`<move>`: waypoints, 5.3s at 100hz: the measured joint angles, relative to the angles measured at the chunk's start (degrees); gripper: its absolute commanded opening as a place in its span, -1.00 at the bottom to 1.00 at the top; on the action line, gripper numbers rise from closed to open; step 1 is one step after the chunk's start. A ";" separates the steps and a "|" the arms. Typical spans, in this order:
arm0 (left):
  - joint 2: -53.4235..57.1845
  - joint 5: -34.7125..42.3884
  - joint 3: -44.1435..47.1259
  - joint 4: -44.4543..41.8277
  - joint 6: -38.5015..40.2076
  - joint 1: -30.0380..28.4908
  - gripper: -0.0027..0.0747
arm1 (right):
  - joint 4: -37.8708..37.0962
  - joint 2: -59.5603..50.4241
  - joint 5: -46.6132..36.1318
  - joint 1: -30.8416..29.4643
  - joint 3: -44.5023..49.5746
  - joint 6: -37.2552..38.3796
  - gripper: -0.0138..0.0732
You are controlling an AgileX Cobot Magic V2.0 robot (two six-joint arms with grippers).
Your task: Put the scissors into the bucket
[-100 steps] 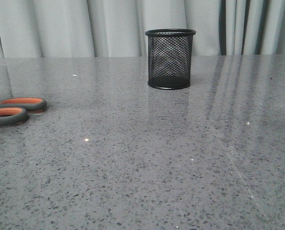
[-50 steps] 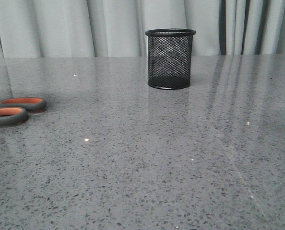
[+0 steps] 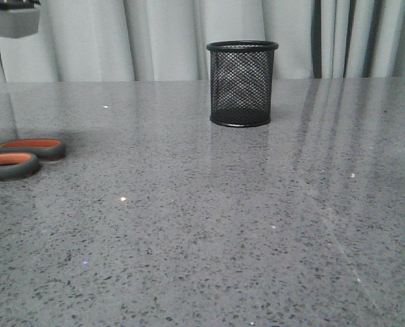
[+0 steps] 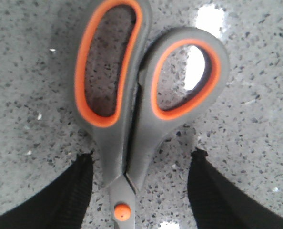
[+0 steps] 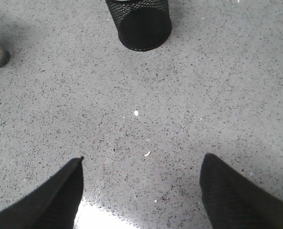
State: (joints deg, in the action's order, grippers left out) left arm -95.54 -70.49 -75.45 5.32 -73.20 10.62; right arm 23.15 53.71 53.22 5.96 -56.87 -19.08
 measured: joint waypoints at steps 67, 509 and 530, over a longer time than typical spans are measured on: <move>-3.35 0.95 -1.32 1.33 -1.55 0.00 0.11 | 0.00 0.00 0.00 0.00 0.00 -0.34 0.39; 16.33 1.39 -30.42 1.44 32.93 18.97 0.26 | 12.16 17.60 -4.98 0.34 -22.44 -11.33 -0.78; 18.50 1.07 -30.55 5.56 33.01 8.13 0.25 | 3.80 27.63 1.77 0.34 -34.34 -7.95 -0.78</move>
State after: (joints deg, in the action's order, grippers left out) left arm -77.04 -69.42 -106.01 10.88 -40.18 18.75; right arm 26.95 81.34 54.99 6.30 -91.21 -27.03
